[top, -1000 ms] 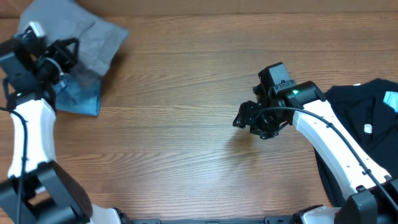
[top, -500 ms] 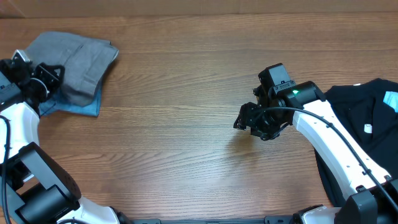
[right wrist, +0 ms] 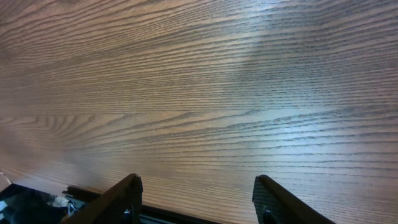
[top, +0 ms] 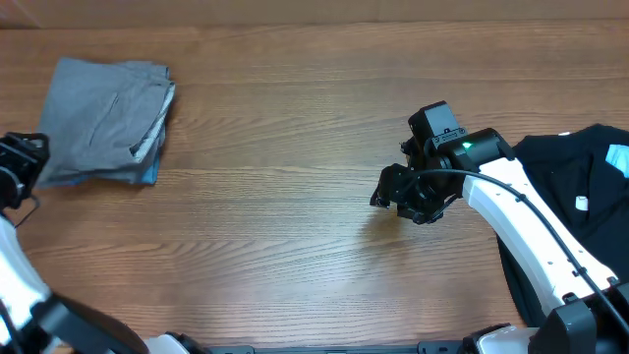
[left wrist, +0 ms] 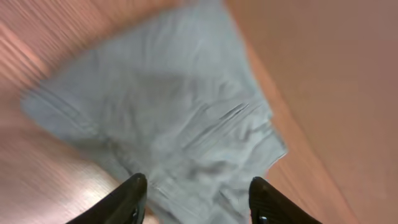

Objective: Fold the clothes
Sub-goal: 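Carry the folded shorts left and place them on the blue jeans, then press the stacked shorts down with the left gripper and release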

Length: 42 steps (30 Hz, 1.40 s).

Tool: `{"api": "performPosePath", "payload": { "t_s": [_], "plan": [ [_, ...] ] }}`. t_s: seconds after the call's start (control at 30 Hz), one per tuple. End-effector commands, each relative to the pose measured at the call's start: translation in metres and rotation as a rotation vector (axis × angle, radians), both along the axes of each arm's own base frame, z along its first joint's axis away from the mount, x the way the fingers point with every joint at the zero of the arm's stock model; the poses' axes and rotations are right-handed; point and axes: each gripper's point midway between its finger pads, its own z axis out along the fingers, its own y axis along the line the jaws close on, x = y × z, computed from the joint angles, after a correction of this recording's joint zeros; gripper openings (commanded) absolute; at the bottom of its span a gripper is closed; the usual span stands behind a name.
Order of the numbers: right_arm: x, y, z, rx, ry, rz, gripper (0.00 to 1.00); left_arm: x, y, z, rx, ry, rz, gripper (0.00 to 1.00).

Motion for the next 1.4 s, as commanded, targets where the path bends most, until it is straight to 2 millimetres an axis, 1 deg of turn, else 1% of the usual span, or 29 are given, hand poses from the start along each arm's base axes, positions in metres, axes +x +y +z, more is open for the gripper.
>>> {"api": "performPosePath", "payload": {
  "t_s": [0.0, 0.03, 0.13, 0.23, 0.27, 0.33, 0.37, 0.43, 0.5, 0.53, 0.63, 0.7, 0.77, 0.83, 0.87, 0.93, 1.03, 1.07, 1.1, 1.13, 1.17, 1.2, 1.27, 1.3, 1.37],
  "plan": [
    [0.006, 0.000, 0.006, 0.003, -0.030, 0.003, 0.61, -0.009, -0.005, 0.014, 0.094, 0.026, -0.031, 0.59],
    [0.006, 0.000, 0.006, 0.003, -0.030, 0.003, 0.61, -0.009, -0.008, 0.012, 0.093, 0.038, -0.040, 0.56],
    [0.006, 0.000, 0.006, 0.003, -0.031, 0.003, 0.61, -0.002, -0.020, 0.001, 0.112, 0.065, -0.108, 0.28],
    [0.007, 0.000, 0.006, 0.004, -0.034, 0.002, 0.61, 0.015, -0.036, -0.015, 0.143, 0.096, -0.189, 0.13],
    [0.007, 0.000, 0.006, 0.004, -0.034, 0.002, 0.61, 0.022, -0.042, -0.019, 0.156, 0.096, -0.223, 0.11],
    [0.007, 0.000, 0.006, 0.005, -0.034, 0.002, 0.61, 0.039, -0.056, -0.029, 0.186, 0.097, -0.300, 0.09],
    [0.007, 0.000, 0.006, 0.005, -0.032, -0.002, 0.61, 0.049, -0.064, -0.038, 0.204, 0.107, -0.339, 0.08],
    [0.007, 0.000, 0.006, 0.005, -0.031, -0.005, 0.61, 0.058, -0.073, -0.059, 0.206, 0.155, -0.371, 0.07],
    [0.006, 0.000, 0.006, 0.005, -0.031, -0.004, 0.61, 0.058, -0.079, -0.087, 0.193, 0.241, -0.380, 0.05],
    [0.006, 0.000, 0.006, 0.005, -0.031, -0.004, 0.61, 0.056, -0.081, -0.111, 0.181, 0.318, -0.381, 0.05],
    [0.007, 0.000, 0.006, 0.006, -0.035, -0.004, 0.61, 0.052, -0.081, -0.143, 0.152, 0.397, -0.387, 0.07],
    [0.008, 0.001, 0.007, 0.007, -0.038, -0.004, 0.61, 0.050, -0.081, -0.158, 0.134, 0.427, -0.388, 0.09],
    [0.008, 0.001, 0.007, 0.007, -0.036, -0.004, 0.61, 0.048, -0.079, -0.164, 0.122, 0.439, -0.383, 0.15],
    [0.008, 0.001, 0.007, 0.006, -0.037, -0.003, 0.61, 0.051, -0.080, -0.159, 0.107, 0.411, -0.392, 0.21],
    [0.008, 0.000, 0.006, 0.005, -0.038, -0.004, 0.61, 0.055, -0.082, -0.151, 0.101, 0.379, -0.401, 0.24],
    [0.008, 0.000, 0.006, -0.001, -0.040, -0.004, 0.61, 0.062, -0.084, -0.132, 0.092, 0.323, -0.416, 0.26],
    [0.008, 0.000, 0.006, -0.001, -0.038, -0.004, 0.57, 0.065, -0.087, -0.084, 0.105, 0.260, -0.430, 0.28],
    [0.008, -0.001, 0.007, -0.001, -0.039, -0.004, 0.57, 0.063, -0.088, -0.060, 0.135, 0.243, -0.441, 0.29],
    [0.008, 0.000, 0.008, 0.000, -0.042, -0.004, 0.57, 0.059, -0.090, -0.036, 0.175, 0.233, -0.459, 0.30],
    [0.008, 0.000, 0.009, 0.003, -0.049, -0.003, 0.57, 0.054, -0.091, -0.017, 0.209, 0.230, -0.463, 0.31],
    [0.009, 0.000, 0.011, 0.005, -0.058, 0.000, 0.57, 0.048, -0.091, 0.000, 0.238, 0.232, -0.453, 0.32],
    [0.011, 0.000, 0.014, 0.010, -0.080, 0.009, 0.57, 0.038, -0.088, 0.024, 0.289, 0.235, -0.420, 0.31],
    [0.013, 0.001, 0.017, 0.017, -0.098, 0.009, 0.57, 0.030, -0.082, 0.038, 0.344, 0.245, -0.379, 0.21],
    [0.013, 0.001, 0.018, 0.019, -0.104, 0.009, 0.57, 0.026, -0.078, 0.039, 0.361, 0.262, -0.359, 0.17],
    [0.013, 0.001, 0.018, 0.019, -0.104, 0.010, 0.58, 0.020, -0.070, 0.030, 0.364, 0.314, -0.318, 0.10]
  ]
}}
